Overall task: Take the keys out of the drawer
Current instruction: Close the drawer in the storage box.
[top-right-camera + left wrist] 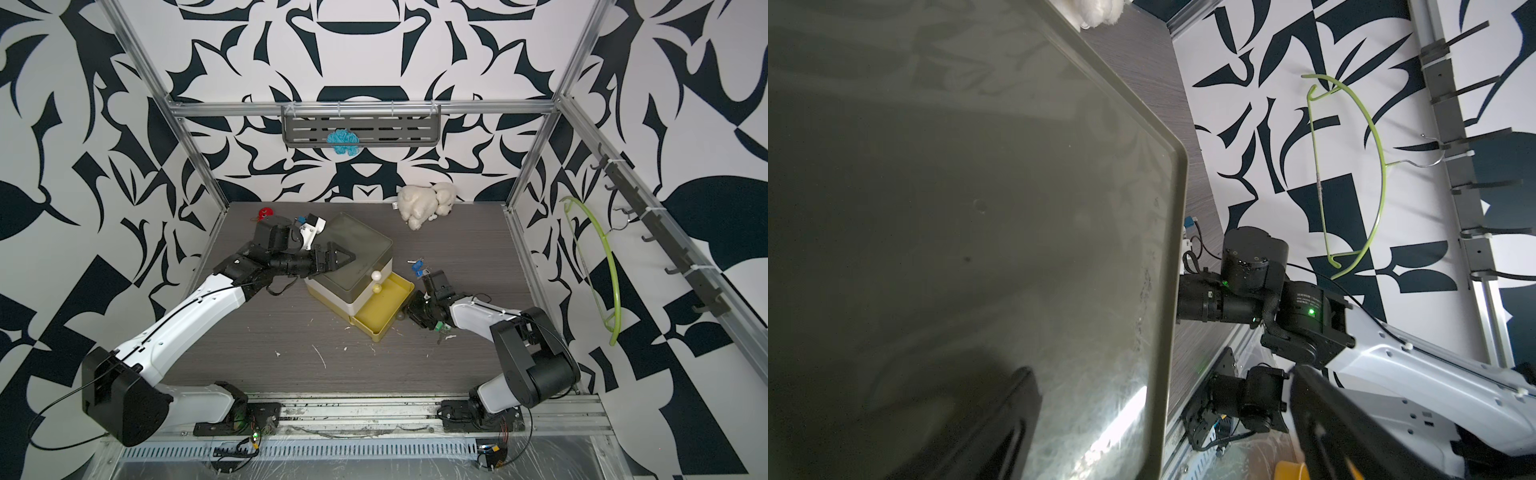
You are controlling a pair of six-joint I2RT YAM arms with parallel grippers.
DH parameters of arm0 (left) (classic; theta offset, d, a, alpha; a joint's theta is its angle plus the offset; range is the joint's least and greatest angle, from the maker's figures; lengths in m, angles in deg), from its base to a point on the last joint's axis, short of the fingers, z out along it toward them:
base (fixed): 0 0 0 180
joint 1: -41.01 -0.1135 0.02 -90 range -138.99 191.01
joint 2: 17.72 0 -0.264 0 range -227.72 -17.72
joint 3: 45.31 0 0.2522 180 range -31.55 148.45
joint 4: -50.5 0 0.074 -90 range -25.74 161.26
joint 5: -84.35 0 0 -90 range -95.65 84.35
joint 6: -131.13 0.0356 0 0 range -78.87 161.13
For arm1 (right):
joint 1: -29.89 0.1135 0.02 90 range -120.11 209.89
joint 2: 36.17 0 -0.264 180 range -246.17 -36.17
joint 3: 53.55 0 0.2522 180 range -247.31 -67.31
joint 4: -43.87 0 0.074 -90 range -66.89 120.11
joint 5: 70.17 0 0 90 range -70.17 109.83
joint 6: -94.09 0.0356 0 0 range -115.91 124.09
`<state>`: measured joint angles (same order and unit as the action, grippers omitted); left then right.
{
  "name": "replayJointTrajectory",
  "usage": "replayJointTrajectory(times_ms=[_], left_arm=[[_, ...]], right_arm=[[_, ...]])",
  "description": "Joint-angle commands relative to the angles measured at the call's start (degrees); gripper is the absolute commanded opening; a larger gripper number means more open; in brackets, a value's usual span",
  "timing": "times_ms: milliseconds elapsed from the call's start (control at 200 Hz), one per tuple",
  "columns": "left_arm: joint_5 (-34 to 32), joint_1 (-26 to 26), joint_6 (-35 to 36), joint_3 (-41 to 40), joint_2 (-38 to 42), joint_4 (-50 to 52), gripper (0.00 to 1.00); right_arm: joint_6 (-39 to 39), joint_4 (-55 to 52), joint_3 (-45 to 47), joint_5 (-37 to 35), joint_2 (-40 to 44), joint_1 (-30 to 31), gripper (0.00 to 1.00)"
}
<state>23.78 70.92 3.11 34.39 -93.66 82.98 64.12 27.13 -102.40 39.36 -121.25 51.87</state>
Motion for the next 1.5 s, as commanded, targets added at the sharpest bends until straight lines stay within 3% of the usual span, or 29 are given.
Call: replayJointTrajectory(times_ms=[0, 1495], left_arm=[[-1.13, 0.32, -0.82, -3.14, -0.11, 3.52, 0.99], [-1.32, 0.50, -0.48, -3.13, -0.61, 4.13, 0.99]], right_arm=[[0.78, 2.08, -1.67, 0.60, -1.13, 0.55, 0.37], [3.11, 8.40, -7.96, 3.09, -12.03, 2.59, 0.37]])
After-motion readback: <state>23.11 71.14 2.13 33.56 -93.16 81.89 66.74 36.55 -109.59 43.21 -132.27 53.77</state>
